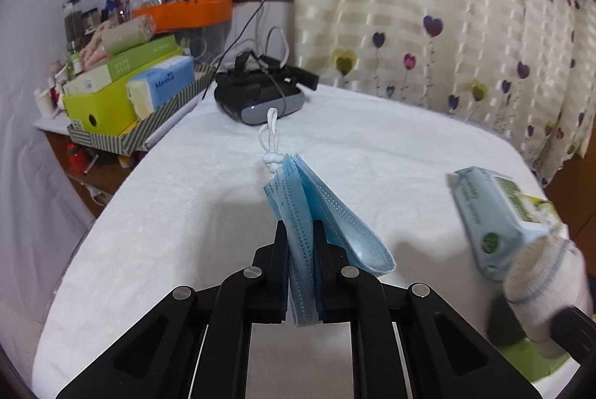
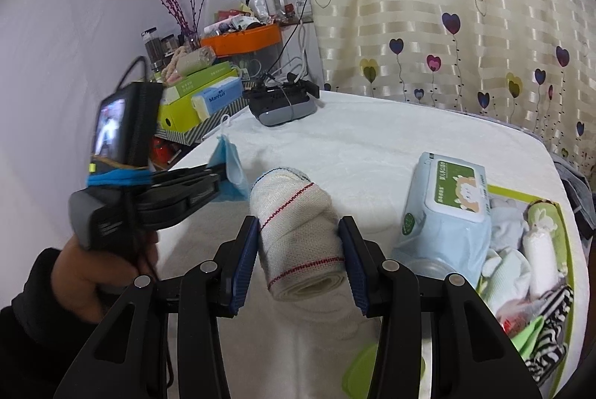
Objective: Organize soft objects
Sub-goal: 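Carry the blue mask and bandage roll with both tools over the box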
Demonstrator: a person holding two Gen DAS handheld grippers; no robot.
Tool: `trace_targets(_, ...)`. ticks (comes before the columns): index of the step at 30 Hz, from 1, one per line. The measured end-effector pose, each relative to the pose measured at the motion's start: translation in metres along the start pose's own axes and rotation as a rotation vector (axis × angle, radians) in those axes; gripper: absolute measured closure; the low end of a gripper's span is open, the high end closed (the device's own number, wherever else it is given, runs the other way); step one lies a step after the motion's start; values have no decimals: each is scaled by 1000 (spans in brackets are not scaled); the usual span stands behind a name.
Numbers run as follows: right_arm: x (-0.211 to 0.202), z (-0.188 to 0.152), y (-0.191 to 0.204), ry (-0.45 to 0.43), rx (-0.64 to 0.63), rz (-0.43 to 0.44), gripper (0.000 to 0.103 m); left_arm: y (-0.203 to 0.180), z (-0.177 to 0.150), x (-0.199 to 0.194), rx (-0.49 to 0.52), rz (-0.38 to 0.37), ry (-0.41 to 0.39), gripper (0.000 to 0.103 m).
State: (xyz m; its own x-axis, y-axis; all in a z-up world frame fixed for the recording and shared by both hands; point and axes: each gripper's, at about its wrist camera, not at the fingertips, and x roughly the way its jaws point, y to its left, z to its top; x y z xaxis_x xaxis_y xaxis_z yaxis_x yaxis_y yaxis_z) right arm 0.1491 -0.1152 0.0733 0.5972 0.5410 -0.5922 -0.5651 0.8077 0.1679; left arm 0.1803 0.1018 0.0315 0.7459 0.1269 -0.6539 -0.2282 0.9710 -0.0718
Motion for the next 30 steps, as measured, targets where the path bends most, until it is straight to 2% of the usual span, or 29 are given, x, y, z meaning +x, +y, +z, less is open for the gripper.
trace_targets(15, -57, -22, -7, -69, 19, -28, 58, -32, -35, -86, 47, -98, -87, 93)
trace_targets(30, -93, -40, -32, -111, 72, -72, 58, -62, -54, -124, 84, -207, -116, 93)
